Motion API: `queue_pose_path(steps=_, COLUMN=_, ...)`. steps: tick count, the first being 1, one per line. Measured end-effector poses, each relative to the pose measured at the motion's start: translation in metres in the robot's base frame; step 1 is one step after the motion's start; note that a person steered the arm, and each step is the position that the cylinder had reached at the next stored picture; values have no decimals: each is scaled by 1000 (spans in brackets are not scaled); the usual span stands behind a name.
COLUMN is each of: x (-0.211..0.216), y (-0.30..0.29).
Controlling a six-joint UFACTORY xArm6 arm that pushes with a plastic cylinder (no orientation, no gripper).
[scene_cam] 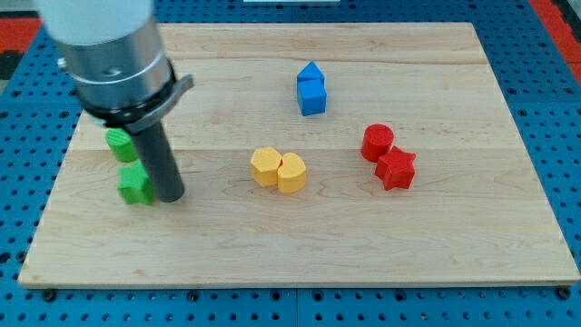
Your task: Push the green star into the green circle
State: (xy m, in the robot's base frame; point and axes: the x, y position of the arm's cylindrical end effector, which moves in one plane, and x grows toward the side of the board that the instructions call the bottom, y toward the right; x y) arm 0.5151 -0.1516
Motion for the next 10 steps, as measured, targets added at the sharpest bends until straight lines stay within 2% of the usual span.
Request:
queue_pose_path(steps=1, x=2, y=-38)
queue_pose_path(steps=2, x=8, y=-48)
queue_pose_path(steps=3, x=-17, y=-71)
queue_pose_path(steps=4, x=-52, y=-59)
queue_pose_path(steps=5, x=-27, y=-50)
queue_pose_path(steps=6, x=20, y=-89)
queue_pose_path(steps=9, x=-20, y=-119)
queue_pose_path(steps=10, x=-21, y=-152)
